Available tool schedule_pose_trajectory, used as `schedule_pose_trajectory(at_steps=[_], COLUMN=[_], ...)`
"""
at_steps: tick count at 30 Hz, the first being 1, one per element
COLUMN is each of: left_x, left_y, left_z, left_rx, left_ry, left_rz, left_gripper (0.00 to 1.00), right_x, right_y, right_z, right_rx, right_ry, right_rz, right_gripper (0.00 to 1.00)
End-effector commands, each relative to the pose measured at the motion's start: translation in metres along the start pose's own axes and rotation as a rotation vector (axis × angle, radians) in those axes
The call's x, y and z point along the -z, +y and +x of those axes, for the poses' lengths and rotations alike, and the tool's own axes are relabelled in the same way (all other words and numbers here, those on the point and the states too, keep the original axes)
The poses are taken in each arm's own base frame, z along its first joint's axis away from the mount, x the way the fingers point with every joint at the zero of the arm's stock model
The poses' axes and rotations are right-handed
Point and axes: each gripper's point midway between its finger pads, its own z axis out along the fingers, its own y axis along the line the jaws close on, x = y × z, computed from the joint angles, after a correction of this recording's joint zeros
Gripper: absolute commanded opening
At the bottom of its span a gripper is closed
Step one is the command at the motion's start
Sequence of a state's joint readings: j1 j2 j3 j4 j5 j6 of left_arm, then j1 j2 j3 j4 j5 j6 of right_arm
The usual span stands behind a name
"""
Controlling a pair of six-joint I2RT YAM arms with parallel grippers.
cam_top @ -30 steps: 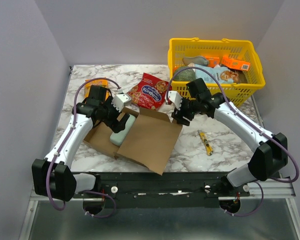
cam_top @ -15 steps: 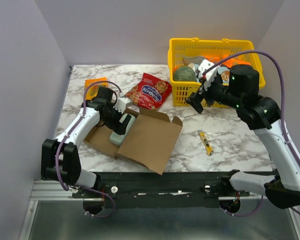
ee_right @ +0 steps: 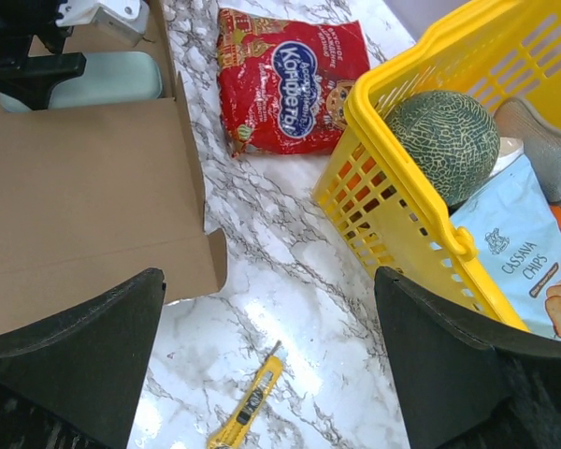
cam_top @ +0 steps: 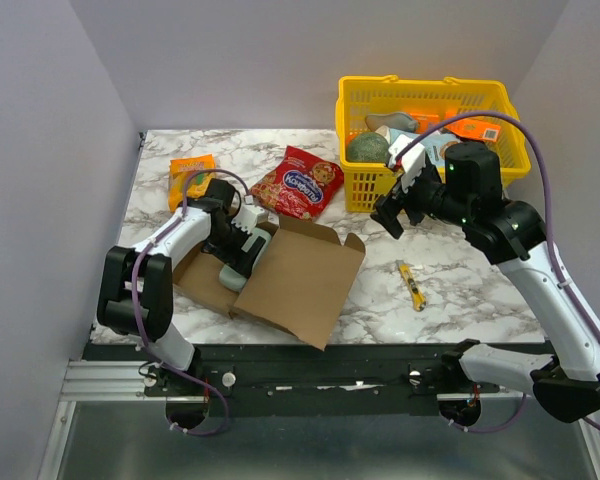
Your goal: Unpack the express box
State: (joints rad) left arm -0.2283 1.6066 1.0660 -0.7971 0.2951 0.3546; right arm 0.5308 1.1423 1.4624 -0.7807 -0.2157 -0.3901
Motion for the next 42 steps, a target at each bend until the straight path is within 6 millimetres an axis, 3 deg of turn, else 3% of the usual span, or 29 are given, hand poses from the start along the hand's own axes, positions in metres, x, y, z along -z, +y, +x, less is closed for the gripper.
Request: schedule_pose_trajectory(at_steps=[1,9,13,18,21,22,23,27,29,30,33,38,42], left_x=[0.0,-0.018,-0.019,0.003,0.034,0.051,0.088,0.13,0.145,0.146,0.145,0.146,0.147], left_y=[0.023,0.016,0.017,0.017,0.017,0.008,-0.007,-0.055,-0.077,-0.097,-0.126,-0.15,-0.162], left_z=[-0.004,-0.025,-0.028,-0.031,-0.047,-0.063,-0.083,-0.1,-0.108,-0.108,-0.111,-0.121,-0.124], left_rx=[-0.02,-0.083,-0.106,-0.104,-0.091,-0.121,-0.163,-0.276,-0.336,-0.377,-0.435,-0.469,-0.509], left_ry=[-0.003,-0.009,0.015,-0.02,-0.108,-0.185,-0.294,-0.433,-0.469,-0.462,-0.445,-0.453,-0.45], left_rz=[-0.1,-0.05,-0.041,-0.014,-0.004,0.033,0.059,0.197,0.235,0.283,0.341,0.412,0.441], left_gripper=[0.98,0.93,0.78,0.61,0.59,0.59,0.58,0.58,0.58,0.57,0.52,0.45,0.46], right_x=[-0.007,-0.018,-0.018,-0.019,-0.02,-0.021,-0.024,-0.026,-0.025,-0.026,-0.022,-0.013,-0.008], right_y=[-0.003,0.0,-0.001,-0.003,-0.004,-0.004,-0.006,-0.014,-0.031,-0.036,-0.052,-0.063,-0.064], right_z=[-0.002,-0.006,-0.006,-0.003,-0.003,-0.002,-0.001,-0.004,-0.01,-0.011,-0.019,-0.023,-0.01], right_rx=[-0.018,-0.043,-0.037,-0.032,-0.03,-0.03,-0.026,-0.038,-0.057,-0.069,-0.076,-0.082,-0.081], right_ry=[-0.01,-0.007,-0.006,0.001,0.001,0.003,0.007,0.004,-0.006,-0.006,-0.023,-0.034,-0.013], right_rz=[0.01,-0.026,-0.023,-0.011,-0.008,-0.007,0.0,0.04,0.132,0.157,0.235,0.289,0.305], right_gripper=[1.0,1.0,1.0,1.0,1.0,1.0,1.0,1.0,1.0,1.0,1.0,1.0,1.0])
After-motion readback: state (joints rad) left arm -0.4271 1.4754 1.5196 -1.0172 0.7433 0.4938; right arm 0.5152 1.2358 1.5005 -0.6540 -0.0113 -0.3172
